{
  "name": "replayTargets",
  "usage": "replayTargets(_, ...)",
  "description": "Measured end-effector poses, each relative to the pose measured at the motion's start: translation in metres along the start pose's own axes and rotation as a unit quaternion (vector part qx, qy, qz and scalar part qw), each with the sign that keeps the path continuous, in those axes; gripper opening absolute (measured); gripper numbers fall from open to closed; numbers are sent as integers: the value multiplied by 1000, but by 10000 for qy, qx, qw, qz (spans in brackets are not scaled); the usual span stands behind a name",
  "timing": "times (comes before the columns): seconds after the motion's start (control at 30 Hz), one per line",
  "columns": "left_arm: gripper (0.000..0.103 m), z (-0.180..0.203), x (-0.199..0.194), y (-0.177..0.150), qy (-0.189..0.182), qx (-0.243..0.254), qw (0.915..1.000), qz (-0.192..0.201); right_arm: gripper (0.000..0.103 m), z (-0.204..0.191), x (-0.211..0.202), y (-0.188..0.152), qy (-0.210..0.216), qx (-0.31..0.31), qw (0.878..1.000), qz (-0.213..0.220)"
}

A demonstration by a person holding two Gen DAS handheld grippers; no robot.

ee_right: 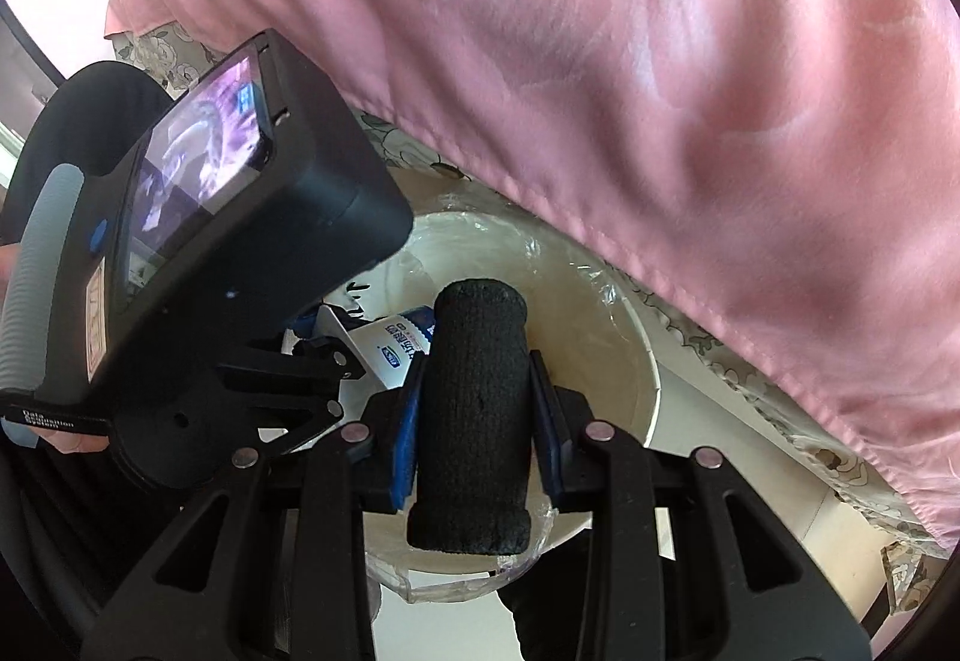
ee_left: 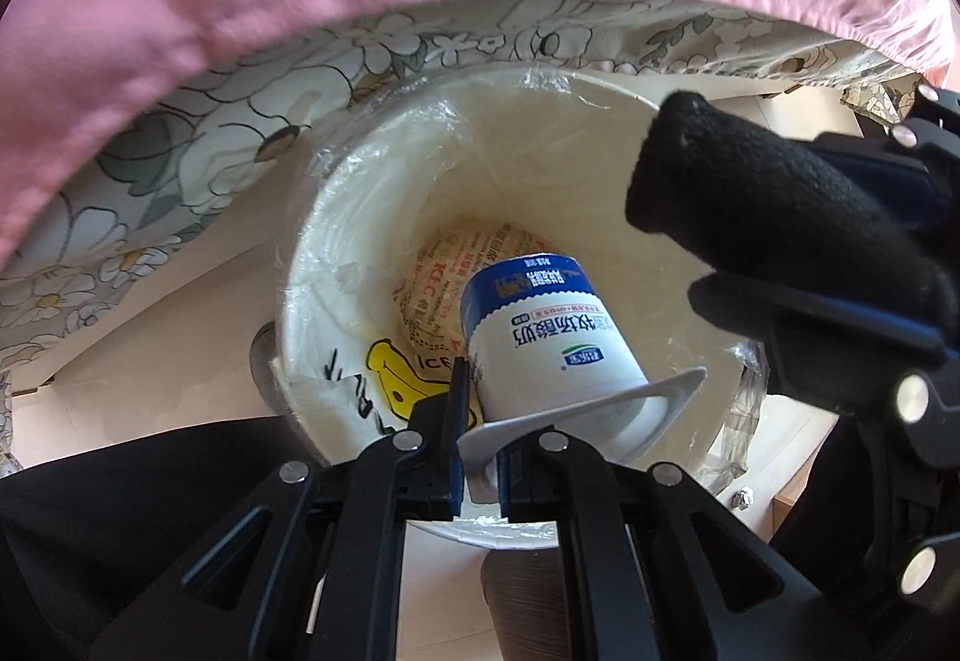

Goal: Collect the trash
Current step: 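Open left tool dropping yogurt cup while right tool releases foam tube into bin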

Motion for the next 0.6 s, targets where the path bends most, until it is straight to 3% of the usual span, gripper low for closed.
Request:
replayTargets(0.37, 10, -1, 19, 1, -83, 22, 9997, -238, 34, -4, 22, 14, -24, -67, 9996, -270)
replayTargets(0.4, 10, -3, 21, 1, -110, 23, 9996, -256, 36, -6, 23, 15, -22, -79, 9996, -278)
replayTargets(0.47, 11, -4, 23, 1, -181, 13, 9994, -299, 52, -8, 26, 18, -99, -107, 9995, -277)
replayTargets(0.5, 14, -5, 29, 0, -176, 14, 9994, -306, 54, -9, 27, 18, -155, -97, 9995, -258)
replayTargets(0.57, 43, -4, 31, 1, -228, -9, 9992, -326, 68, -8, 27, 20, -261, -12, 9994, -205)
replayTargets(0.6, 49, -4, 31, 1, -240, -5, 9992, -306, 69, -7, 26, 21, -296, 39, 9993, -205)
Point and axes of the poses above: each gripper's, at about its wrist camera, not at the fingertips, and x roughly the way its jaws point, z to its right, y to its top, the point moved 2 cm from there along x, roughly the way its jaws point, and after that the axes turned 2 degrees about x, right-handed, at the moved point
